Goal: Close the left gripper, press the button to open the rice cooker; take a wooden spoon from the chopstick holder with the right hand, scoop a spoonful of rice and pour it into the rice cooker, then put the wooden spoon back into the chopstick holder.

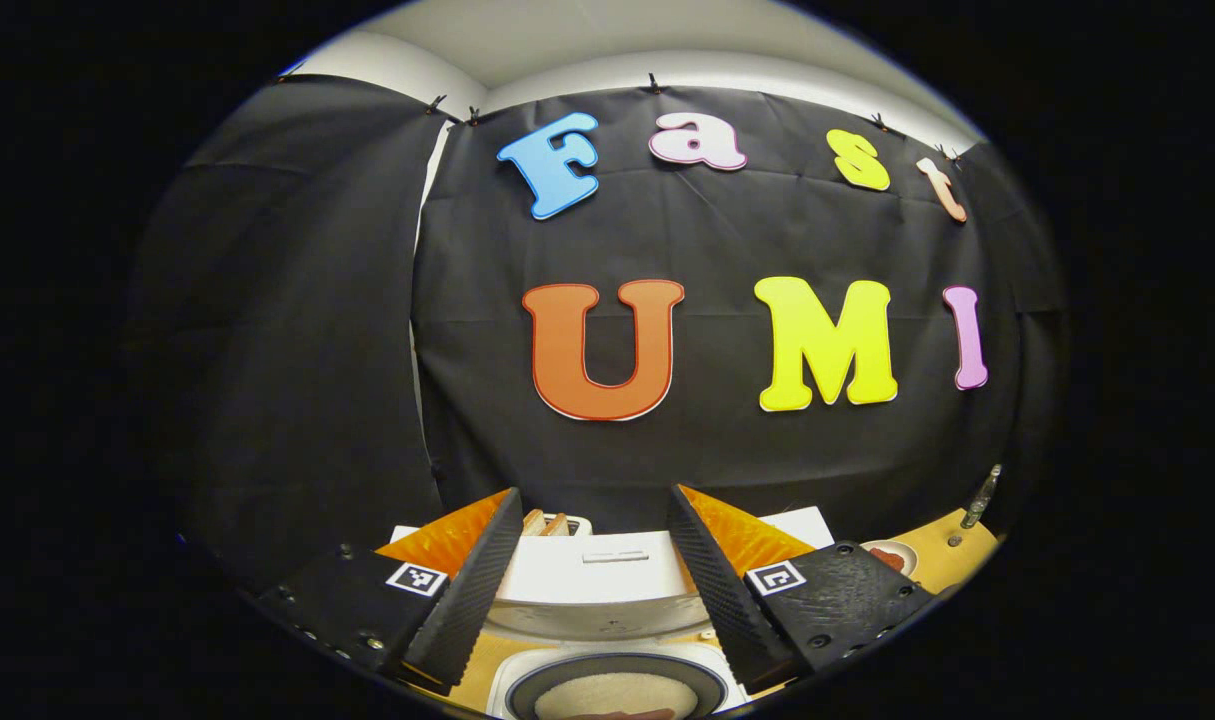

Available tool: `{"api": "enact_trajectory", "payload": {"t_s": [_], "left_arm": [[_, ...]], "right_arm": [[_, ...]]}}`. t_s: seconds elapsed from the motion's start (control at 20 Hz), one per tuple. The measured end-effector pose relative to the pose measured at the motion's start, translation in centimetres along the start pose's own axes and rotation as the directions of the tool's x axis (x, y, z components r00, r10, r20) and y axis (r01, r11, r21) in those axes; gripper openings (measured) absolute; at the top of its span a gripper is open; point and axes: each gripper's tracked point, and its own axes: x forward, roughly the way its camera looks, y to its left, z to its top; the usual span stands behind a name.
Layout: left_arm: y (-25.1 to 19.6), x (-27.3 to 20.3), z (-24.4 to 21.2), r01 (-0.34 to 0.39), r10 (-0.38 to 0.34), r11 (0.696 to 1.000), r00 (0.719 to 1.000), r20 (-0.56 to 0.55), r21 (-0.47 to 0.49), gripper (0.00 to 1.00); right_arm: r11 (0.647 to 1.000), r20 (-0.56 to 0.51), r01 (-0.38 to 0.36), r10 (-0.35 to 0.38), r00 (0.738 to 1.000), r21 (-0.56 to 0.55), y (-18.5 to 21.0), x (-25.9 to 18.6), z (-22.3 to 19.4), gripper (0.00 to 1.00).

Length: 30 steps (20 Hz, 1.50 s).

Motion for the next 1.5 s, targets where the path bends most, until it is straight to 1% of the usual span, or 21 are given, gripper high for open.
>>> {"api": "enact_trajectory", "payload": {"t_s": [0.15,0.2,0.25,0.3,0.35,0.4,0.5,0.55,0.6,0.65,0.7,0.75,0.8,0.85,0.95,1.15,1.2,1.25,1.3,1.35,1.5], "left_arm": [[-0.2,-1.9,-0.6,-0.015,0.015,1.0,1.0,0.003,0.0,0.94],[-0.2,-2.6,-0.8,-0.018,0.018,1.0,1.0,0.011,0.001,0.94],[-0.2,-3.3,-1.1,-0.019,0.019,1.0,1.0,0.01,-0.006,0.94],[-0.5,-4.1,-1.5,-0.014,0.014,1.0,1.0,0.006,-0.01,0.94],[-0.7,-4.8,-2.0,0.001,-0.001,1.0,1.0,-0.002,0.002,0.93],[-0.7,-5.6,-2.5,0.012,-0.013,1.0,1.0,-0.016,-0.007,0.93],[-0.9,-7.3,-3.4,0.042,-0.043,0.999,0.998,-0.043,-0.026,0.93],[-1.2,-8.2,-4.0,0.063,-0.064,0.998,0.997,-0.05,-0.031,0.92],[-1.4,-8.9,-4.6,0.075,-0.076,0.997,0.996,-0.056,-0.025,0.93],[-1.4,-9.4,-5.2,0.081,-0.081,0.997,0.995,-0.055,-0.02,0.95],[-1.6,-9.8,-5.5,0.092,-0.092,0.996,0.995,-0.045,-0.012,0.95],[-1.9,-10.0,-6.4,0.107,-0.108,0.994,0.993,-0.047,-0.01,0.95],[-2.1,-10.0,-7.2,0.12,-0.121,0.993,0.991,-0.06,-0.013,0.94],[-1.9,-9.9,-8.5,0.118,-0.121,0.993,0.988,-0.1,-0.032,0.94],[-1.1,-9.9,-11.1,0.084,-0.093,0.995,0.977,-0.19,-0.055,0.93],[-1.6,-11.5,-12.3,0.107,-0.121,0.992,0.965,-0.233,-0.074,0.95],[-1.5,-11.6,-12.9,0.107,-0.122,0.992,0.961,-0.249,-0.071,0.96],[-1.9,-11.9,-13.4,0.115,-0.13,0.991,0.954,-0.271,-0.072,0.96],[-2.0,-12.3,-14.1,0.111,-0.126,0.992,0.946,-0.297,-0.067,0.96],[-2.1,-12.5,-14.7,0.106,-0.12,0.993,0.939,-0.321,-0.06,0.96],[-2.2,-13.5,-17.4,0.099,-0.107,0.994,0.906,-0.41,-0.042,0.96]], "right_arm": [[1.0,0.001,0.022,-0.022,1.0,0.012,-0.5,-0.6,-0.2,0.97],[1.0,-0.004,0.026,-0.026,1.0,0.011,-0.4,-0.8,-0.5,1.0],[1.0,-0.012,0.027,-0.027,1.0,0.01,-0.2,-0.7,-0.7,1.0],[1.0,-0.02,0.024,-0.023,1.0,0.012,0.2,-0.7,-1.0,1.0],[1.0,-0.028,0.019,-0.019,0.999,0.019,0.7,-0.7,-1.2,0.97],[0.999,-0.036,0.016,-0.015,0.999,0.036,1.3,-0.9,-1.2,1.0],[0.999,-0.035,-0.013,0.015,0.999,0.044,3.1,-1.4,-1.0,1.0],[0.999,-0.026,-0.027,0.028,0.999,0.04,4.0,-1.6,-0.7,0.97],[0.999,-0.017,-0.038,0.039,0.999,0.036,4.9,-1.9,-0.3,1.0],[0.998,-0.011,-0.051,0.051,0.999,0.031,5.9,-2.2,-0.1,0.97],[0.997,-0.01,-0.075,0.075,0.997,0.026,7.1,-2.7,-0.1,0.97],[0.993,-0.019,-0.112,0.112,0.994,0.025,8.6,-3.4,-0.3,1.0],[0.989,-0.024,-0.146,0.147,0.989,0.023,9.9,-4.1,-0.3,0.97],[0.985,-0.027,-0.17,0.171,0.985,0.013,10.8,-4.6,-0.1,0.97],[0.983,-0.017,-0.183,0.183,0.983,-0.022,11.7,-5.4,0.5,0.97],[0.987,0.044,-0.145,0.148,0.988,-0.07,11.7,-6.6,2.3,0.96],[0.988,0.052,-0.136,0.14,0.989,-0.078,11.6,-6.7,2.5,1.0],[0.987,0.053,-0.135,0.139,0.989,-0.083,12.0,-6.6,2.3,1.0],[0.986,0.052,-0.145,0.149,0.987,-0.088,12.3,-6.7,2.2,0.97],[0.984,0.048,-0.152,0.156,0.987,-0.09,12.4,-6.5,2.0,1.0],[0.985,0.041,-0.157,0.16,0.986,-0.074,12.4,-6.2,1.8,1.0]]}}
